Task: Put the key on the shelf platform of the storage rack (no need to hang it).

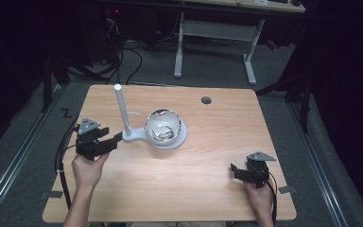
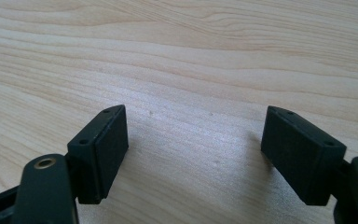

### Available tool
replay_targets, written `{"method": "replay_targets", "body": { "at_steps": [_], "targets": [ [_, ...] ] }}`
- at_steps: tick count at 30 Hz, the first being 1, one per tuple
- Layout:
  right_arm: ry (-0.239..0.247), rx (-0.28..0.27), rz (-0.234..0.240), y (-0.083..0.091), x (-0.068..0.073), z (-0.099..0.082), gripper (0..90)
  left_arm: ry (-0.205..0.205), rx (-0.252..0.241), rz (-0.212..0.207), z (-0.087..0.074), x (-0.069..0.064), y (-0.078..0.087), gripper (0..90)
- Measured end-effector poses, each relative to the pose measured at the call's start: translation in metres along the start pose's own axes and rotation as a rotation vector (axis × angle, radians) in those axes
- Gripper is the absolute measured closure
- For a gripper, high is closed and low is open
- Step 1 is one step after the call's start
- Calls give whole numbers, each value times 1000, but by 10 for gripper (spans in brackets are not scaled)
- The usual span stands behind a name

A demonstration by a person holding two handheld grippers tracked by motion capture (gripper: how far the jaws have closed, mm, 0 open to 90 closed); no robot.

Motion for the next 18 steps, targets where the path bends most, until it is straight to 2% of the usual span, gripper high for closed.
{"method": "replay_targets", "body": {
  "at_steps": [5, 8, 10, 18],
  "targets": [
    [0, 0, 0, 0, 0, 0, 233, 4, 1, -9, 4, 5, 4, 418],
    [0, 0, 0, 0, 0, 0, 233, 23, -4, -6, 5, 6, 7, 415],
    [0, 0, 0, 0, 0, 0, 232, 11, -1, -14, 6, 8, 8, 413],
    [0, 0, 0, 0, 0, 0, 233, 29, -6, 0, 6, 15, 11, 409]
  ]
}}
Point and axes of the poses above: each handheld gripper's, and its own axes: y roughly backward along the jaws, z roughly out of its top, x roughly to its left, the point moved 2 cm from there along -y, roughly forward along the jaws, and after that the axes turned 5 degrees about y, right-handed, at the moved point
